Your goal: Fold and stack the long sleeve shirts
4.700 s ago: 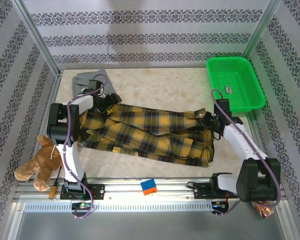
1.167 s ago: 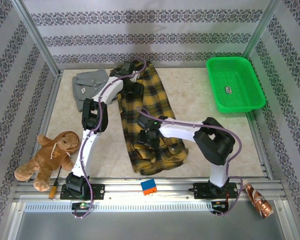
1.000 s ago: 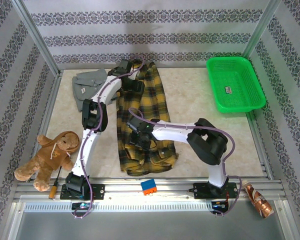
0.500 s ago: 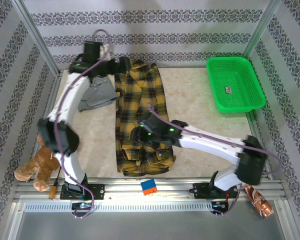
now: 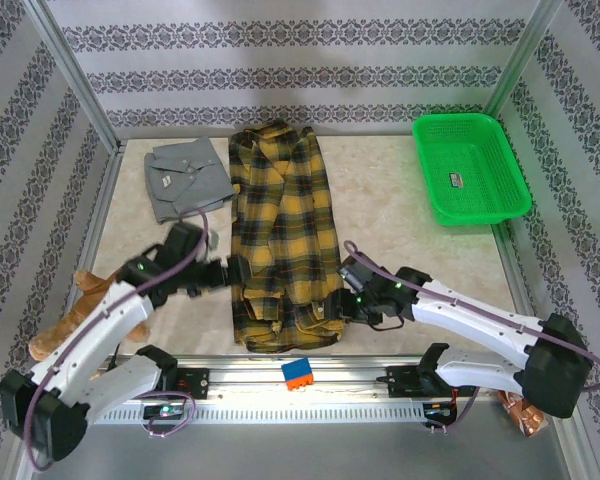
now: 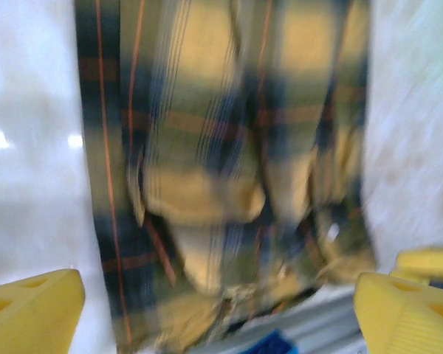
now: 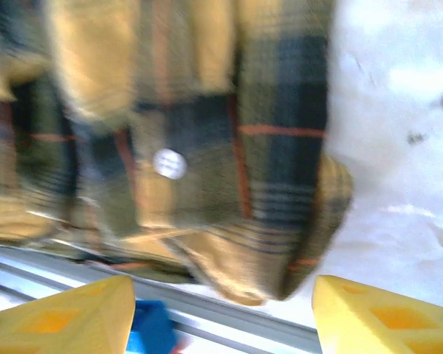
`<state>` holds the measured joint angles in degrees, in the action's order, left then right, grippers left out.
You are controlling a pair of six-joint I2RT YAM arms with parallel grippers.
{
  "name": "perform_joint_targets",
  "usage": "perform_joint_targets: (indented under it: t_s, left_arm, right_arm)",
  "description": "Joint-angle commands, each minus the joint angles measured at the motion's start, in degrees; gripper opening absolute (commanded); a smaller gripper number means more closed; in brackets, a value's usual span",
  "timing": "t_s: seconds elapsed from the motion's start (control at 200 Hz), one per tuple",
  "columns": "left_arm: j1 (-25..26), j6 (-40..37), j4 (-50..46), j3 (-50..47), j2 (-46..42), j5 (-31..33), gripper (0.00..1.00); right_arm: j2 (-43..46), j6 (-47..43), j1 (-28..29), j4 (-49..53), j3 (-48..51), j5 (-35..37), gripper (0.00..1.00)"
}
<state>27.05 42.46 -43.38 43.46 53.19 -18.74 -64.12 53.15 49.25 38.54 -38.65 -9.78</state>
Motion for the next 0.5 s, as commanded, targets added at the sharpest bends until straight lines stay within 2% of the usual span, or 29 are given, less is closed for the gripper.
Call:
perform_joint_targets:
  t_s: [0.0, 0.085, 0.175, 0.495]
  left_arm:
    - [7.4, 12.9, 0.4, -7.5, -3.4, 5.9, 0.88]
    - [12.4, 19.5, 3.8, -12.4, -6.3, 8.3, 0.85]
    - [14.9, 23.4, 7.1, -16.0, -7.4, 9.0, 0.82]
    - [15.9, 27.9, 19.3, -23.2, -3.3, 5.8, 0.73]
  right_arm:
    - [0.7, -2.7, 0.2, -4.4, 3.8, -2.8, 0.63]
    - [-0.2, -2.9, 0.2, -6.0, 5.0, -2.9, 0.62]
    - [-1.3, -3.0, 0.2, -8.5, 6.0, -3.9, 0.62]
    - [-5.8, -1.5, 0.2, -15.6, 8.4, -4.0, 0.6]
